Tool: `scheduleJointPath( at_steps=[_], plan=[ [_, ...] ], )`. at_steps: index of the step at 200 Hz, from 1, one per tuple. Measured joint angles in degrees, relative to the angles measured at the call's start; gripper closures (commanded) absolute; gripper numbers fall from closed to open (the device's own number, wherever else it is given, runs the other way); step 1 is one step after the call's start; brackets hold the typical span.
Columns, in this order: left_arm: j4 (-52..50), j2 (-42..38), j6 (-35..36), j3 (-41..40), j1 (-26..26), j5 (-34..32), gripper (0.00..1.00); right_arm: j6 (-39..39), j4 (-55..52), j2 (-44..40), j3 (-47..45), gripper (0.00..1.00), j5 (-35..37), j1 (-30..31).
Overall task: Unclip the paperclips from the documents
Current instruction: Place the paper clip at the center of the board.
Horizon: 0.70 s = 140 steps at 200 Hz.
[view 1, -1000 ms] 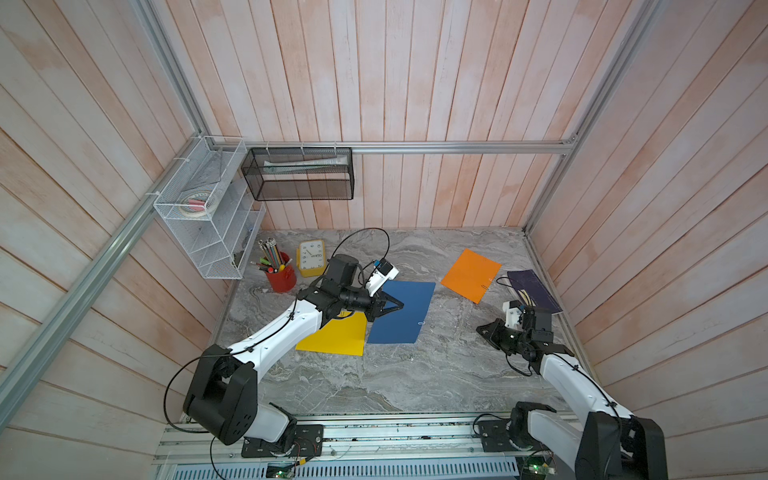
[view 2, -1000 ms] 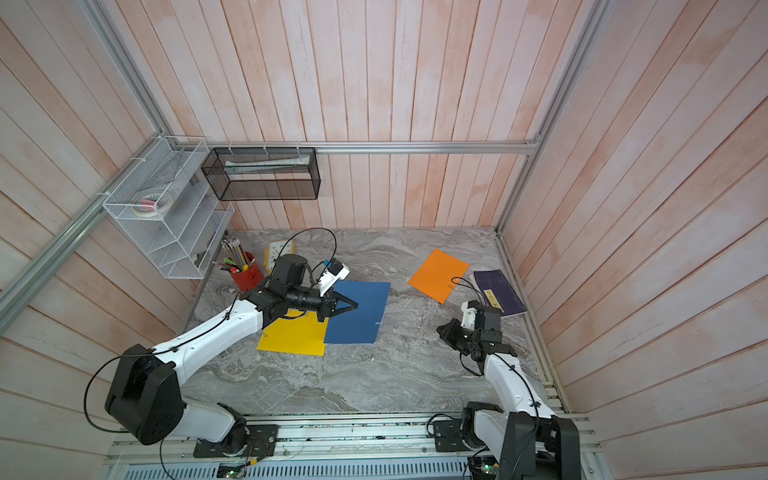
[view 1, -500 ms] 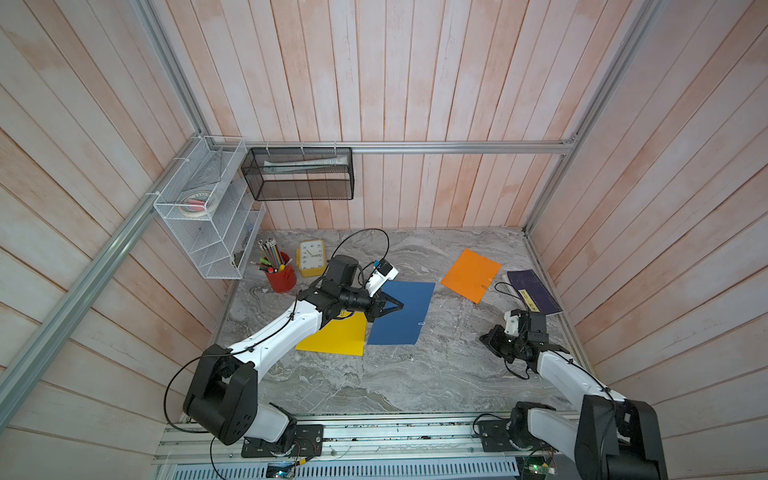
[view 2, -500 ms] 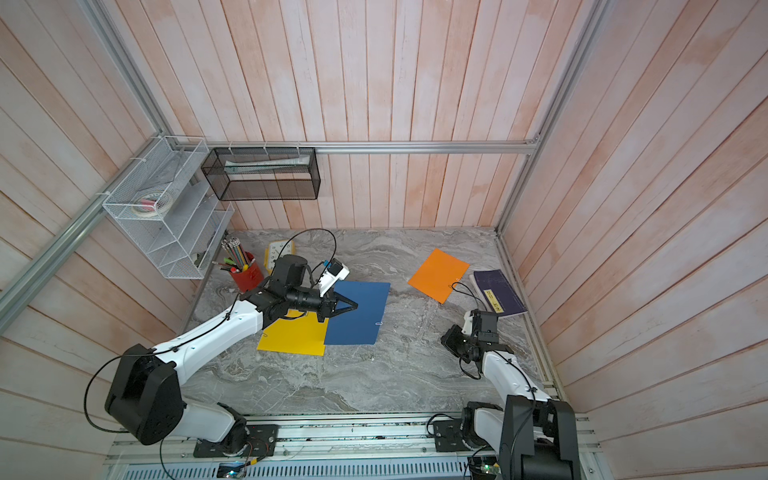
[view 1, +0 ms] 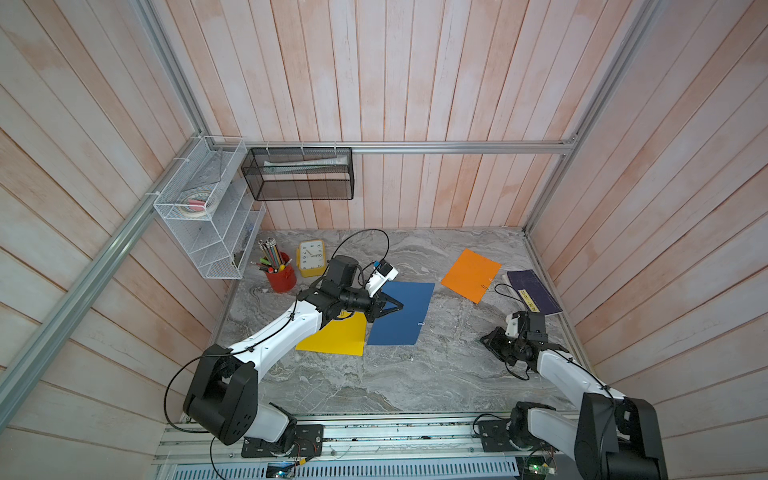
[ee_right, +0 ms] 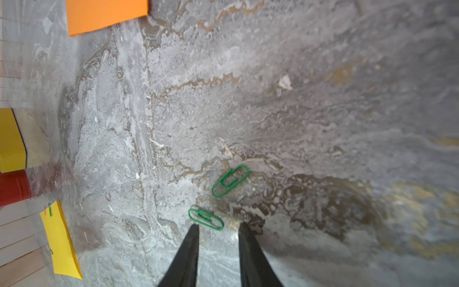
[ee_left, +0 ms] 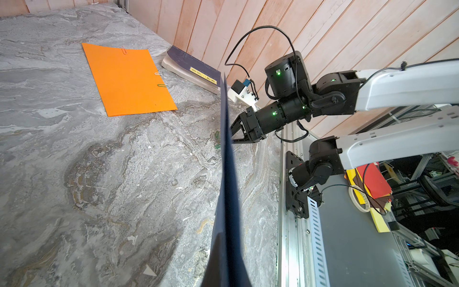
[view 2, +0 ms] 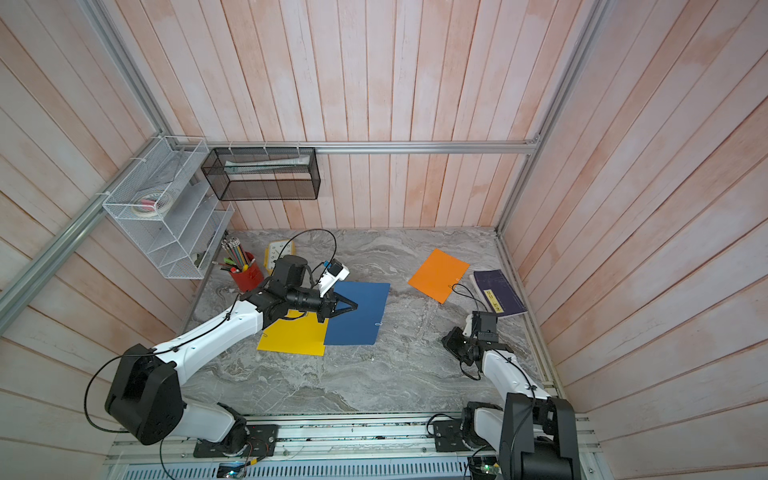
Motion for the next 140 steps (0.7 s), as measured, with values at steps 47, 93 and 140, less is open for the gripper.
scheduleJointPath(
  at_steps=[47, 93, 140],
  plan=[
    [0.02, 0.0, -0.02, 0.0, 0.0, 0.04, 1.0, -4.02, -2.4, -1.36, 4.26, 0.59, -1.33, 2.1],
    [2.64, 0.02, -2.03, 0.0, 0.0, 1.44, 1.0, -9.6, 5.42, -6.75, 8.83, 0.41, -9.01, 11.96],
    [3.89, 0.26, -2.84, 0.26, 0.0, 3.91, 1.0, -13.55, 18.16, -8.81, 8.85, 0.33, -19.98, 18.25]
  ],
)
